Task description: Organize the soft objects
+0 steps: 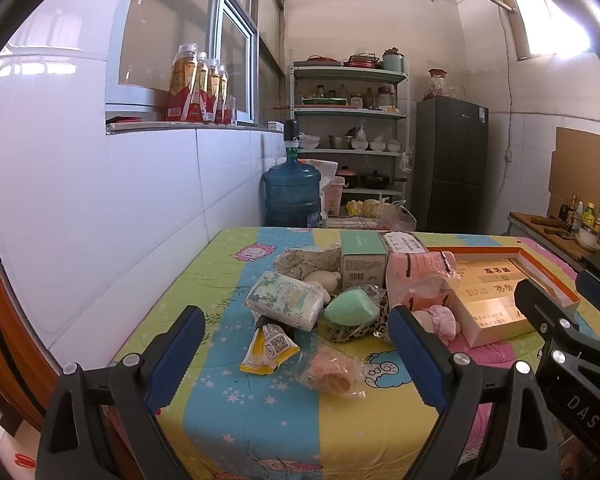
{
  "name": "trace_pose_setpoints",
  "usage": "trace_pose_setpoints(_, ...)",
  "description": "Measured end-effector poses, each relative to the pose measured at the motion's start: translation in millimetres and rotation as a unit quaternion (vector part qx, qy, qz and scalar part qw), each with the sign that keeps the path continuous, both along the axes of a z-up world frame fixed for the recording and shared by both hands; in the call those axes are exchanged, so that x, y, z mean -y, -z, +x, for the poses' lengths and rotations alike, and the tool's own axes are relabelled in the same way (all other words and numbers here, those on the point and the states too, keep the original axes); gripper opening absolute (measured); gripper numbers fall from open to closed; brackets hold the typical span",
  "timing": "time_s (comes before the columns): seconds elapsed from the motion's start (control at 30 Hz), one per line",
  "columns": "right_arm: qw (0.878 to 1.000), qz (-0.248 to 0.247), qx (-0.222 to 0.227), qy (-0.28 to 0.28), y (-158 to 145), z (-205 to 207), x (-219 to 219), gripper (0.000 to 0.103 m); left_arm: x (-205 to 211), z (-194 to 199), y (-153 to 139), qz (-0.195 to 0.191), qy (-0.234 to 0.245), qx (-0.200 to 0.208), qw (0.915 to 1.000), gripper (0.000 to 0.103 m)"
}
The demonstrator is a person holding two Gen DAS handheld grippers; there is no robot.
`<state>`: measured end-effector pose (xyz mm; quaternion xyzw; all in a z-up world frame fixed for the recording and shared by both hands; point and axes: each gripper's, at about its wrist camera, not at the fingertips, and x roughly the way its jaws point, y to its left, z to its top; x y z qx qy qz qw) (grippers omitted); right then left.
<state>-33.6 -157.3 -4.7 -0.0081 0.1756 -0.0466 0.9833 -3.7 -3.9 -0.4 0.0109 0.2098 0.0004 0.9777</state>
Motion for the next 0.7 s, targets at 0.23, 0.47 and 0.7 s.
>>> trace_pose_setpoints(0.23, 1.0, 0.001, 0.0, -0.002, 0.1, -1.8, -2.7, 0.088, -0.3, 0.1, 0.0, 0.0, 0.0, 0.0, 1.0, 0.093)
trace_pose_setpoints(0.47, 1.0, 0.001, 0.0, -0.002, 0.0, -1.8, -2.9, 0.088, -0.8, -1.5, 0.3, -0.002, 0.001, -0.001, 1.0, 0.093)
trace_pose_setpoints(0.7, 1.0, 0.001, -0.002, -0.004, 0.6, -1.7, -7.0, 0.088, -1.1, -1.3, 3.0, -0.003, 0.002, -0.002, 1.0, 0.093)
